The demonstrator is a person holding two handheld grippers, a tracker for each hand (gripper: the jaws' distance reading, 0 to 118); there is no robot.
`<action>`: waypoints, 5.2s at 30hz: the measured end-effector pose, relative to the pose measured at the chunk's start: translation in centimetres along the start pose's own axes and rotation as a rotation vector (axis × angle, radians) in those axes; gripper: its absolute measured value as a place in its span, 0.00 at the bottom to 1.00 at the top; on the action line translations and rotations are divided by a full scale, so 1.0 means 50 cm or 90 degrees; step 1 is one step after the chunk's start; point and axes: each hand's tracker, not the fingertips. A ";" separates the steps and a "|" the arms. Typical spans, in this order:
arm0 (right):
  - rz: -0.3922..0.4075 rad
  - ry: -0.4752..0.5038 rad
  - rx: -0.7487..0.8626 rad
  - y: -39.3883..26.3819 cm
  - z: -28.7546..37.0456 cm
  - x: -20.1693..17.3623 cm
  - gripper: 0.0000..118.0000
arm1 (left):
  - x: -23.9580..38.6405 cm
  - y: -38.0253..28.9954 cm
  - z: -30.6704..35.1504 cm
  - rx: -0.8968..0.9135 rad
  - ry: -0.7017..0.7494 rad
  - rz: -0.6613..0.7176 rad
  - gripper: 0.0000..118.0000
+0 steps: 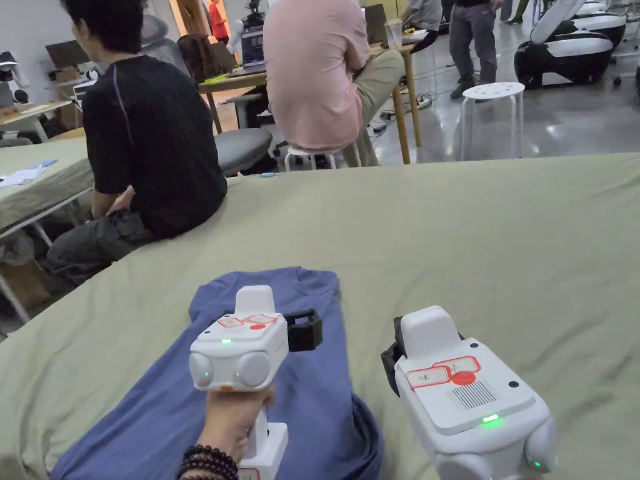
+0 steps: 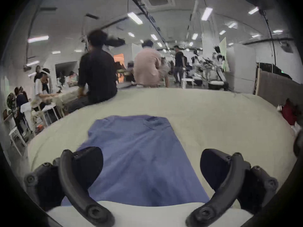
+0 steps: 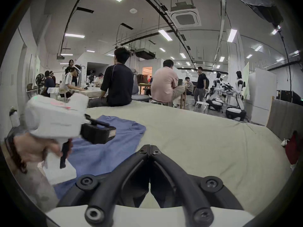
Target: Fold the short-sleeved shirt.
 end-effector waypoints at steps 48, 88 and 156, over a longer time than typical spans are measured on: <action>-0.117 -0.366 -0.114 -0.118 0.416 0.490 0.00 | 1.004 0.104 -0.118 -0.149 -0.573 -0.209 0.02; -0.080 -0.331 -0.176 -0.101 0.104 0.631 0.01 | 0.311 0.158 -0.564 -0.240 -0.077 -0.060 0.93; -0.225 -0.397 -0.172 0.237 0.040 0.944 0.06 | 0.287 0.515 -0.137 0.056 -0.118 -0.012 0.03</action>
